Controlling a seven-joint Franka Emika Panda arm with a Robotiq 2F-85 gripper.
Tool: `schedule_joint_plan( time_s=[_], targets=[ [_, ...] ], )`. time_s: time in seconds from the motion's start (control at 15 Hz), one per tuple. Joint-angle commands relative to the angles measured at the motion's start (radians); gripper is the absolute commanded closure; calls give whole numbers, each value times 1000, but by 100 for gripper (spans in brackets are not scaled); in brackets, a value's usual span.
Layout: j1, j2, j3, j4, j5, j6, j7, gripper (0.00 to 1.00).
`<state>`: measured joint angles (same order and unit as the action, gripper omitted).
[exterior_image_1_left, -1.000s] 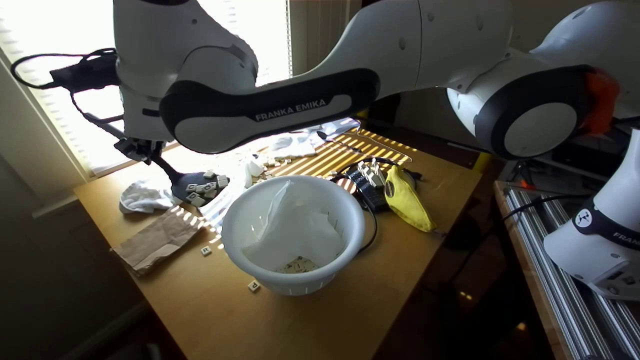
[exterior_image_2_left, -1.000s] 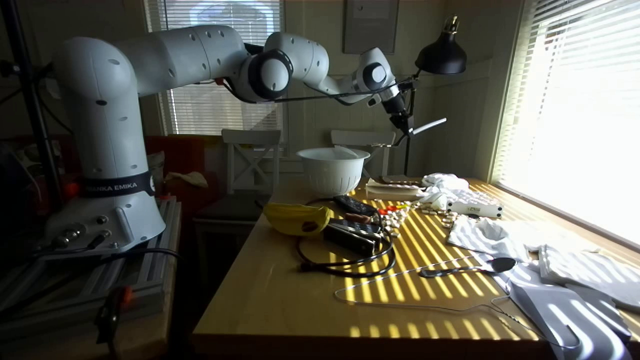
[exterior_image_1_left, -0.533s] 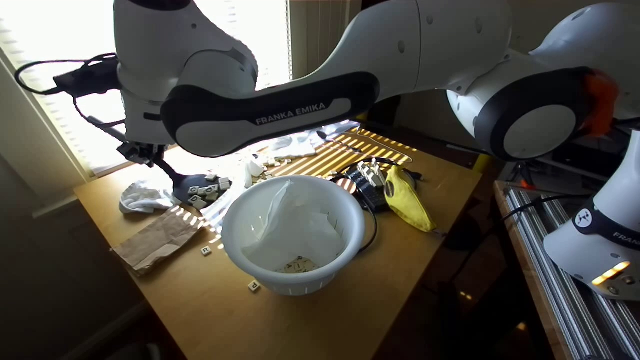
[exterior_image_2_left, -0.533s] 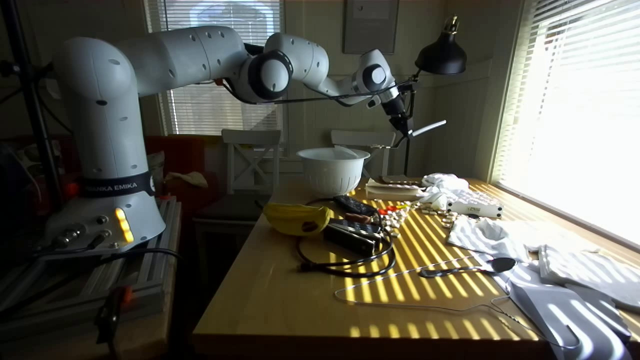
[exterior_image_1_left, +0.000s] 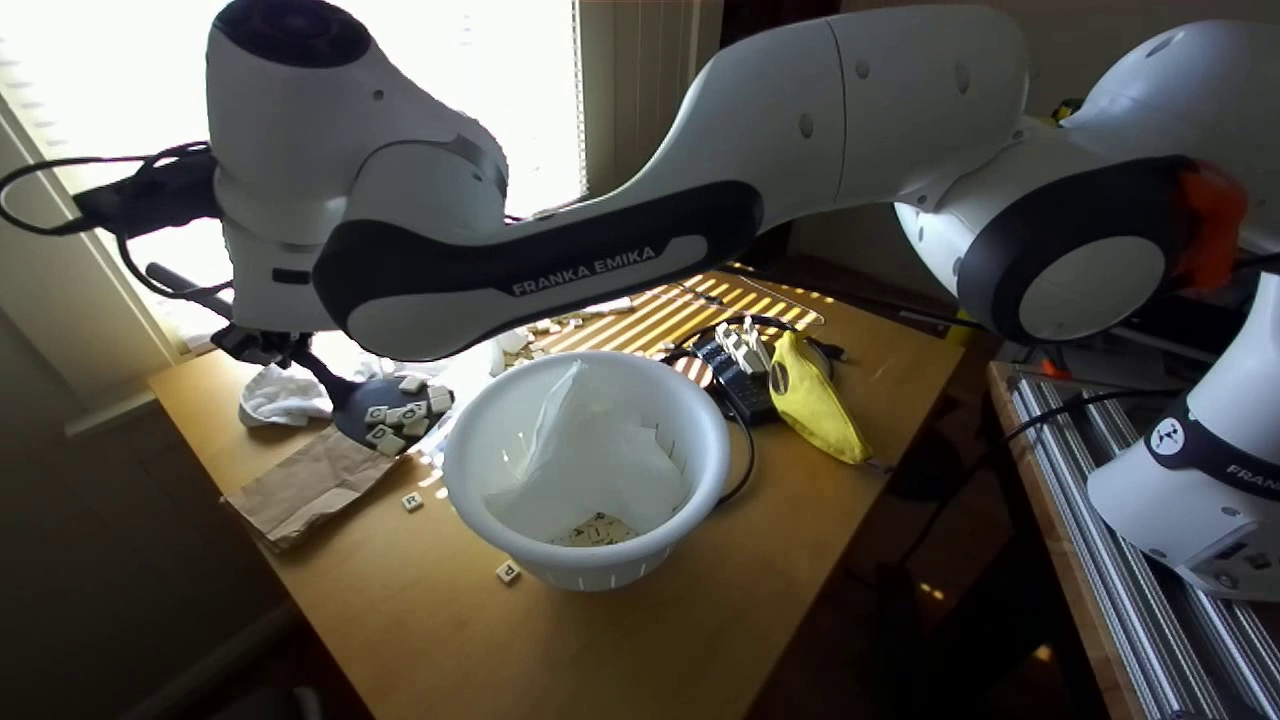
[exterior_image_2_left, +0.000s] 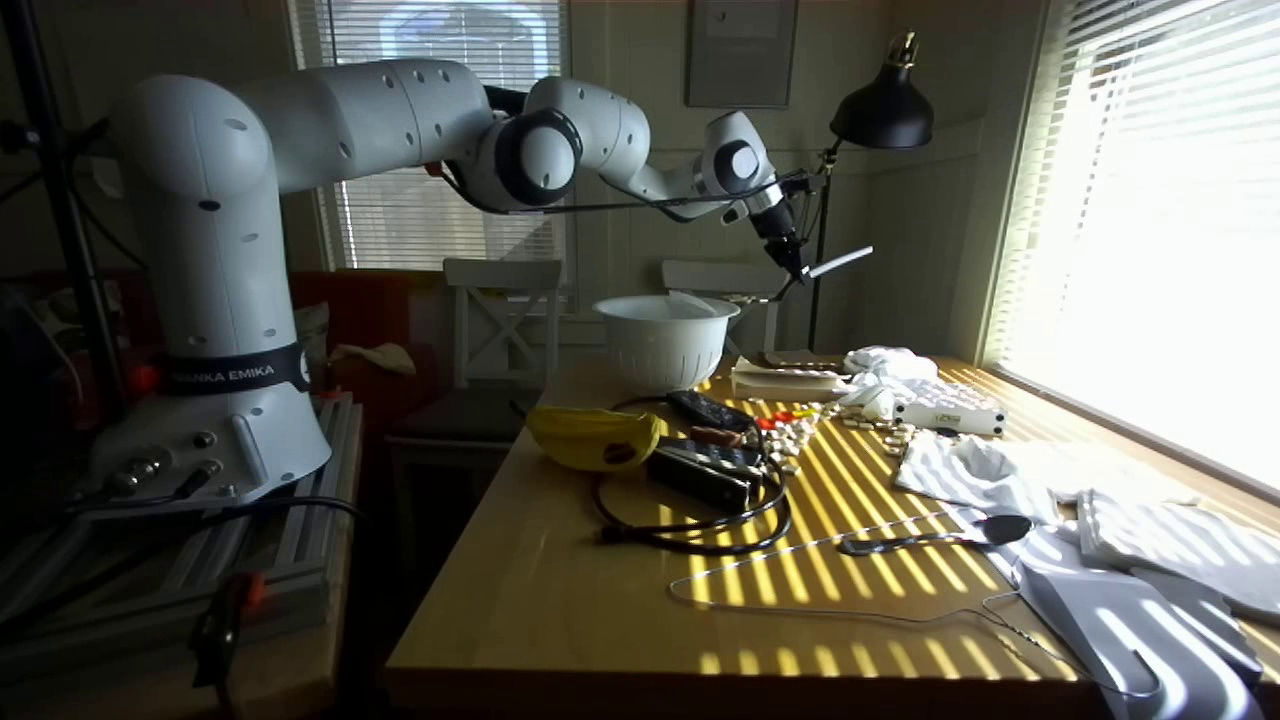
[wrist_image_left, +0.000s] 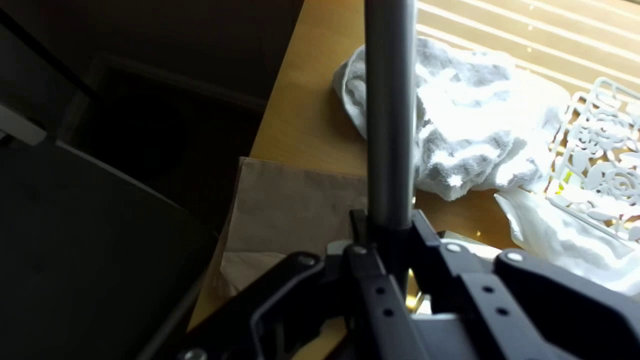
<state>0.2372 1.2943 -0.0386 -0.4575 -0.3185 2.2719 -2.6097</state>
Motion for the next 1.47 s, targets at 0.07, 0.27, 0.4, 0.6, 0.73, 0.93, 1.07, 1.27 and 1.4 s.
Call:
schedule_joint_plan(
  time_s=[0.07, 0.27, 0.4, 0.6, 0.73, 0.93, 1.07, 1.27, 1.4],
  targets=[
    [5, 23, 25, 35, 33, 81, -66, 94],
    [2, 19, 55, 27, 44, 109, -132, 94],
    [4, 20, 72, 27, 53, 117, -182, 94],
    [-15, -83, 265, -189, -214, 207, -134, 94],
    [-44, -116, 368, -286, -354, 254, -110, 94],
    [-70, -131, 400, -344, -385, 294, -174, 94],
    [-127, -168, 483, -461, -517, 344, -106, 94],
    [-169, -182, 497, -496, -511, 363, -127, 94],
    [-184, -167, 487, -468, -471, 350, -122, 94]
  ],
)
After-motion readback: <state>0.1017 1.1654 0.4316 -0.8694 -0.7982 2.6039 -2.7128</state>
